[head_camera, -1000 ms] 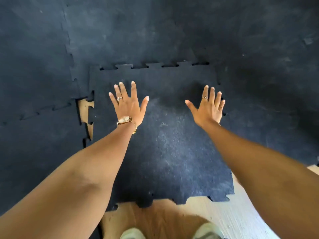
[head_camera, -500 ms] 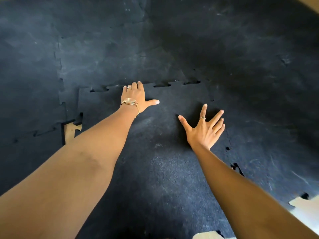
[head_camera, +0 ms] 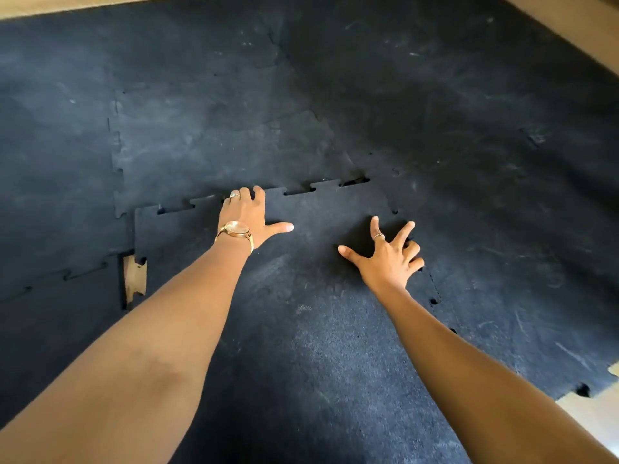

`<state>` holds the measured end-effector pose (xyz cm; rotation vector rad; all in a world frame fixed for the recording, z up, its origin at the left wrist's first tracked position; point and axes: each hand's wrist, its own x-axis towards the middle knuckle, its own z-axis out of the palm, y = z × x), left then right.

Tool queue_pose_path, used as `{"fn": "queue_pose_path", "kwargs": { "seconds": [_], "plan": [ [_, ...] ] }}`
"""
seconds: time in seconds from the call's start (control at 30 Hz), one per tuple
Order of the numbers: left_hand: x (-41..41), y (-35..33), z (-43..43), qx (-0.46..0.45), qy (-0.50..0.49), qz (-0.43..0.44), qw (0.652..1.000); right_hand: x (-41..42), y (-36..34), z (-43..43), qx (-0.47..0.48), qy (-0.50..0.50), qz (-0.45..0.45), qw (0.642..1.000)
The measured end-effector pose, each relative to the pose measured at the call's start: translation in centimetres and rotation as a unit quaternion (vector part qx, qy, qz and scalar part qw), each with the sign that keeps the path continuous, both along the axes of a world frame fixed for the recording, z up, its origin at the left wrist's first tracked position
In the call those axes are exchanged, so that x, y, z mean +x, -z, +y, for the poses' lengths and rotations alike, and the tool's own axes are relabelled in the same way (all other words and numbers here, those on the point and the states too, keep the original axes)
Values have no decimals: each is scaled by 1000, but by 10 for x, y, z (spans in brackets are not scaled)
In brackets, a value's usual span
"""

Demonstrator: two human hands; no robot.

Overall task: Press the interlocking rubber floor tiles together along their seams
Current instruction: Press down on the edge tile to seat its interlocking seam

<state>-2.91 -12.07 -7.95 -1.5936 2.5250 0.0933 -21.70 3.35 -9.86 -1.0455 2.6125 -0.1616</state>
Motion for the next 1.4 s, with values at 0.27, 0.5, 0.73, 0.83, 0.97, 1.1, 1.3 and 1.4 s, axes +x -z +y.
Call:
{"fn": "queue_pose_path", "kwargs": {
  "seconds": [0.27, 0.5, 0.73, 0.83, 0.97, 1.1, 1.3, 1.4],
  "plan": [
    [-5, -11, -1, -31, 4, -68, 997, -1, -4, -1, 10, -2, -18, 1000],
    [-11, 14, 0, 1, -40, -66, 997, 4, -5, -6, 50, -6, 30, 998],
    [-20, 6, 11, 38, -119, -95, 988, 9, -16, -16, 110, 4, 19, 994],
    [-10, 3, 23, 44, -161, -25, 986, 14, -13, -13, 106, 16, 21, 994],
    [42, 7, 63, 17, -342, 103, 934, 15, -8, -12, 92, 41, 3, 995],
    [99, 9, 98, 78, -476, 102, 870, 11, -7, -10, 60, 89, -33, 994],
    [112, -2, 78, 108, -474, 106, 867, 13, -4, -9, 30, 107, -21, 994],
    [115, -8, 75, 110, -489, 104, 859, 16, -8, -10, 24, 117, -22, 993]
  ]
}}
